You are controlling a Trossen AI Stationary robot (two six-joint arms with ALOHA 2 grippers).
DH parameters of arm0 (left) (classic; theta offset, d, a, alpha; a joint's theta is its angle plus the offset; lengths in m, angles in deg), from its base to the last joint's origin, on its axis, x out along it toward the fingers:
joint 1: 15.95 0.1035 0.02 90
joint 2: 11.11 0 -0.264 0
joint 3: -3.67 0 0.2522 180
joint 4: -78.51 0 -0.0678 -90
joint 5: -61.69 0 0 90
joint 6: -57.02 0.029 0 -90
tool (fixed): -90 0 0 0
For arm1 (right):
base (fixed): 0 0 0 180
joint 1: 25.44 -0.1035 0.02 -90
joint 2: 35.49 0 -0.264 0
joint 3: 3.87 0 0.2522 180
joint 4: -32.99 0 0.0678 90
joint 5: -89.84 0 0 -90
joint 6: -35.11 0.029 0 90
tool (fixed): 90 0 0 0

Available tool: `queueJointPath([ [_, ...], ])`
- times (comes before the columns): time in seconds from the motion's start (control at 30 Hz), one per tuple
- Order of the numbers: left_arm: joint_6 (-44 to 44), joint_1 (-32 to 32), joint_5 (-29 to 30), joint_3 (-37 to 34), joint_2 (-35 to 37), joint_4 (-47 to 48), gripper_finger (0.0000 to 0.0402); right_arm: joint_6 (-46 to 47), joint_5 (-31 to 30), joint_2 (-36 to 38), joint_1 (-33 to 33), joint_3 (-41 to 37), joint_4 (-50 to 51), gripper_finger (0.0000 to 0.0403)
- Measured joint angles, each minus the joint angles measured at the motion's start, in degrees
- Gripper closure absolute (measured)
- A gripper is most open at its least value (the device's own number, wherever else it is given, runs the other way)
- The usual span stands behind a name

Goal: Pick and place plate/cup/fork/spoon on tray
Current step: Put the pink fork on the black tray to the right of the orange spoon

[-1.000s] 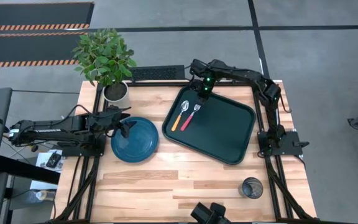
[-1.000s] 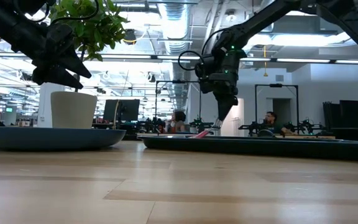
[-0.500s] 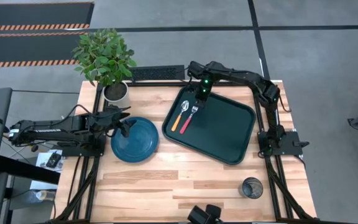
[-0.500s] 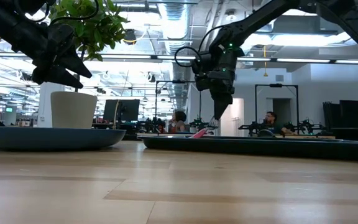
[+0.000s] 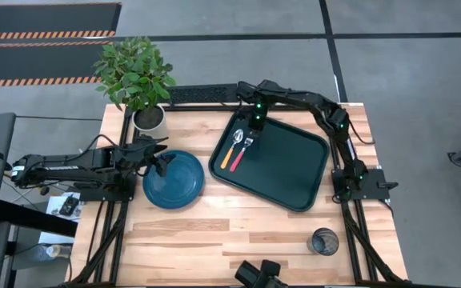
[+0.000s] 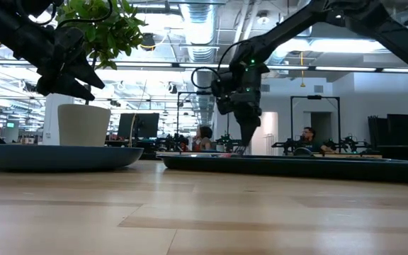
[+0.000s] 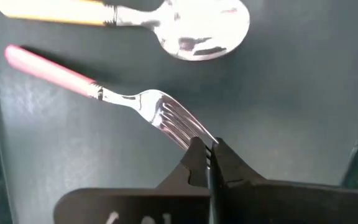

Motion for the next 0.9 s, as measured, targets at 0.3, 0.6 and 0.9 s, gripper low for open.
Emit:
queueJointPath([
  [0.3, 0.1, 0.0, 0.0, 0.0, 0.0, 0.0, 0.0132, -1.0, 0.0, -0.1, -0.3, 0.9, -1.2, 0.0403],
  [0.6, -0.1, 0.0, 0.0, 0.0, 0.0, 0.0, 0.0132, -2.8, -0.2, -1.6, -1.0, 0.9, -0.1, 0.0402],
  [0.9, -0.4, 0.0, 0.0, 0.0, 0.0, 0.0, 0.0132, -3.7, -2.5, -2.8, -1.0, 0.9, -0.5, 0.0402],
])
